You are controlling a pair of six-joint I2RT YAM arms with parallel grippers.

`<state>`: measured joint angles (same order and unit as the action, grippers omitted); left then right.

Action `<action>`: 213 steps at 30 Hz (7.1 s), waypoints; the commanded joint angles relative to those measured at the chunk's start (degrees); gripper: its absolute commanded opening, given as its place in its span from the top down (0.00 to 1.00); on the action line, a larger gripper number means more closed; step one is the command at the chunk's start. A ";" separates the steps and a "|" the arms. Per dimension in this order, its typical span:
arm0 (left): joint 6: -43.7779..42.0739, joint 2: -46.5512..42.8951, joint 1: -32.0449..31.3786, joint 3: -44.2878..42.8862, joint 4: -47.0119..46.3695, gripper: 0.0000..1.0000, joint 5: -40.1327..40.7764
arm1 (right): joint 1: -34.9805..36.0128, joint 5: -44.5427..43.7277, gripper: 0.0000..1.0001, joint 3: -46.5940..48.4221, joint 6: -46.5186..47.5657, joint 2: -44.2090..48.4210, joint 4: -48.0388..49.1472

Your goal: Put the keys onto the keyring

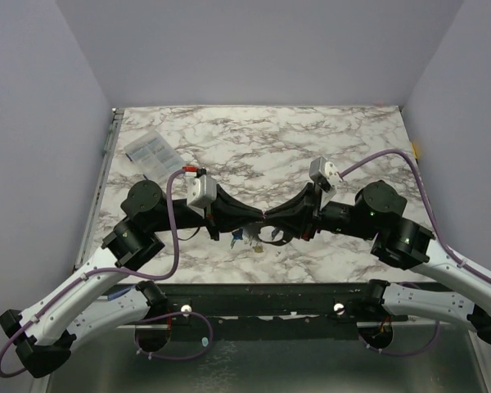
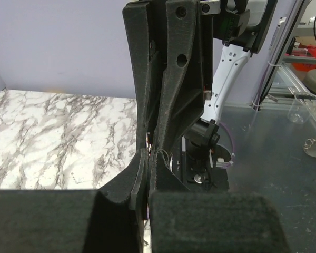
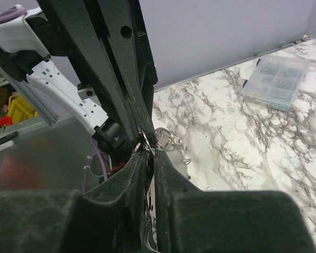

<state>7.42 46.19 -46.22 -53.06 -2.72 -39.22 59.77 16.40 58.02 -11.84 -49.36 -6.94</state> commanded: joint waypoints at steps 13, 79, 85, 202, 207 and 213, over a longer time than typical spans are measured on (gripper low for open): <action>-0.21 -0.27 0.30 1.71 -2.02 1.00 0.99 | 0.70 8.85 0.60 1.84 5.86 0.10 -2.53; 0.40 0.45 0.27 3.14 -2.05 1.00 -3.27 | 0.68 -1.92 0.93 19.29 28.30 -11.14 -29.87; 0.41 0.89 0.26 3.31 -2.11 1.00 -3.40 | 0.71 -0.48 0.99 19.52 29.88 -12.29 -31.19; 5.59 -1.81 -3.95 5.82 -10.37 0.67 4.95 | 0.70 6.02 0.99 -5.46 13.37 2.56 8.98; 5.73 -1.65 -3.90 5.75 -10.32 0.70 4.97 | 0.70 6.23 0.99 -5.69 13.27 1.95 8.66; 5.69 -1.89 -3.87 5.82 -10.34 0.78 4.97 | 0.70 7.09 0.99 -5.64 12.94 1.22 7.96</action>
<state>13.69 44.14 -49.63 -44.69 -10.33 -34.09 59.92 19.03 52.16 2.39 -46.46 0.45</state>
